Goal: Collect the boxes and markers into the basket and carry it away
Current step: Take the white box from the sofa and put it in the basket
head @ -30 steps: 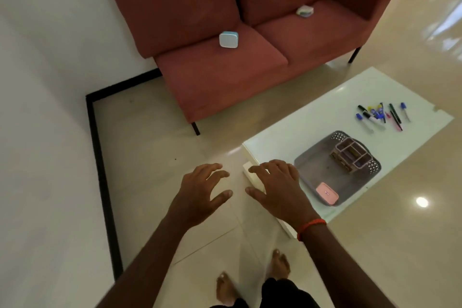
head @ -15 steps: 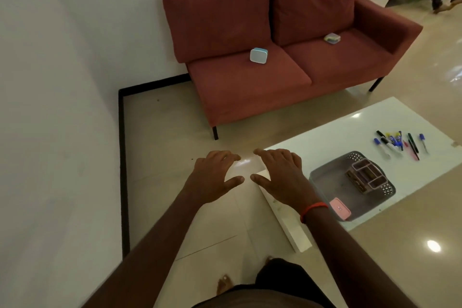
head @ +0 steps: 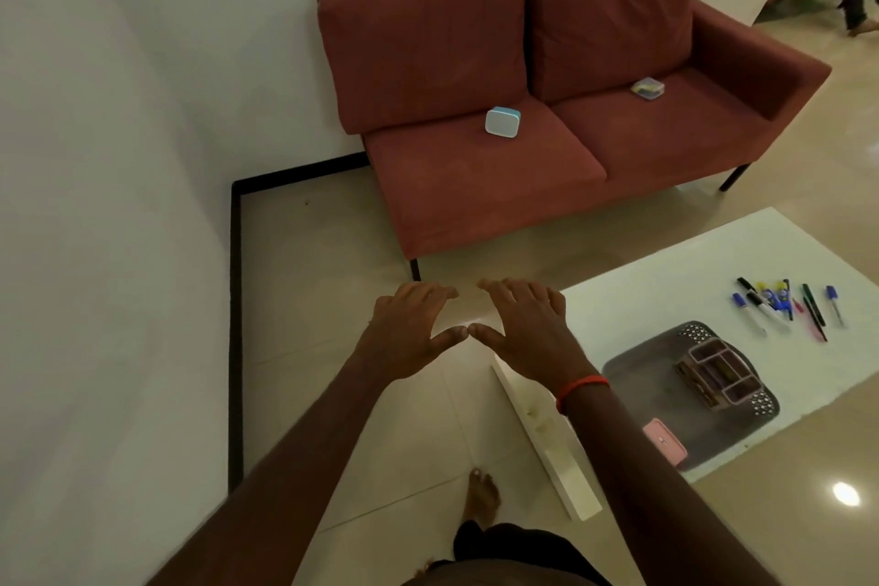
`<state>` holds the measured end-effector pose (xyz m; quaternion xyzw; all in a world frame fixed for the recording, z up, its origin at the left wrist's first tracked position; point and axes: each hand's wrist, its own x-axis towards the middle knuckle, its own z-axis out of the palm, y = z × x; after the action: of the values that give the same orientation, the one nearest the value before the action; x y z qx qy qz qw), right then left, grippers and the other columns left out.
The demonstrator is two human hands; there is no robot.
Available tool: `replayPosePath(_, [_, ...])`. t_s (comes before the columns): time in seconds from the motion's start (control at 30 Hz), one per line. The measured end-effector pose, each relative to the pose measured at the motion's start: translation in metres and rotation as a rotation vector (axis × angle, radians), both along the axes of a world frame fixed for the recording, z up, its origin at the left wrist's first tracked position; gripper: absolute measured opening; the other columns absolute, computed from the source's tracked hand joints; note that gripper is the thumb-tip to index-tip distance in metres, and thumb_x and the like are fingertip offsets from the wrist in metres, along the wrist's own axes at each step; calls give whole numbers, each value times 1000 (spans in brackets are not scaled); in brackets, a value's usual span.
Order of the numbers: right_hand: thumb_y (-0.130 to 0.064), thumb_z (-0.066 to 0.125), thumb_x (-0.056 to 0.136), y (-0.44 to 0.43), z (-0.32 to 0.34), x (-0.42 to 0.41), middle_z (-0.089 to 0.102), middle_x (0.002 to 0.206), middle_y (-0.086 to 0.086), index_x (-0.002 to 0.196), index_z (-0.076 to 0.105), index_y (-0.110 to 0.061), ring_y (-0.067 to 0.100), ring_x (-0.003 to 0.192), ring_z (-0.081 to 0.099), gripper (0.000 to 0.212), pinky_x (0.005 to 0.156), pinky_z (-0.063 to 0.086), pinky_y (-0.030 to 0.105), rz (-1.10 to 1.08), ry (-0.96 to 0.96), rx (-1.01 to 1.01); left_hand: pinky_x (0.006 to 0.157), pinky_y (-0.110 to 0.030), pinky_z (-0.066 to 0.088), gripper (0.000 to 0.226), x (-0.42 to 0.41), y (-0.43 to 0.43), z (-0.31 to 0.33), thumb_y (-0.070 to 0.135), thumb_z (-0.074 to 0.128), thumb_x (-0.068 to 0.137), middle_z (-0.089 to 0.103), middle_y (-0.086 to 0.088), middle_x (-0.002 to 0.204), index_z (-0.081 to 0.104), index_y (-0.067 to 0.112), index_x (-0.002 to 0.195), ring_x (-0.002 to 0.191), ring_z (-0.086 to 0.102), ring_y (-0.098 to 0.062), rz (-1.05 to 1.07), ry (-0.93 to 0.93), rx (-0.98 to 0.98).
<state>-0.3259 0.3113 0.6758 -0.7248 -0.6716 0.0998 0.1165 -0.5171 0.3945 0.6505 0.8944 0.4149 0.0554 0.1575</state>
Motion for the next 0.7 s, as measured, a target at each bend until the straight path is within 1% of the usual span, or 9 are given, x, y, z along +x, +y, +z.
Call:
replayPosePath(0.2, [-67,44,91,59,-8,24,47,144,0,145,38,-32,21,135,37,65,113,25,41,-4,10,-4,104,-47,37,68,20,60,1,76,31,92,46,10,148,42,33,143,138,38,-14,25,39,9])
replayPosePath(0.4, [-64,42,94,115,-19,45,49,141,0,144,40,-30,22,132,40,60,111,23,41,25,9,-30,104,-46,38,57,47,104,-4,67,31,98,47,10,146,43,34,143,137,40,-14,32,57,12])
replayPosePath(0.5, [-63,39,95,124,-19,46,51,139,-1,143,40,-31,22,129,43,57,109,25,40,46,-38,-10,104,-45,37,50,51,108,0,62,30,101,46,14,145,42,36,142,137,38,-13,7,71,61])
replayPosePath(0.57, [-63,38,96,141,-21,50,52,137,-1,142,40,-32,22,127,44,56,108,26,41,59,-47,-14,105,-44,36,51,53,125,-1,63,28,100,45,16,146,41,37,143,138,36,-11,14,88,75])
replayPosePath(0.7, [-64,36,95,176,-22,52,52,137,-1,142,41,-32,22,127,44,56,109,25,42,66,-48,-38,104,-43,35,62,51,161,-2,71,20,96,44,17,145,40,37,143,138,36,-10,30,98,64])
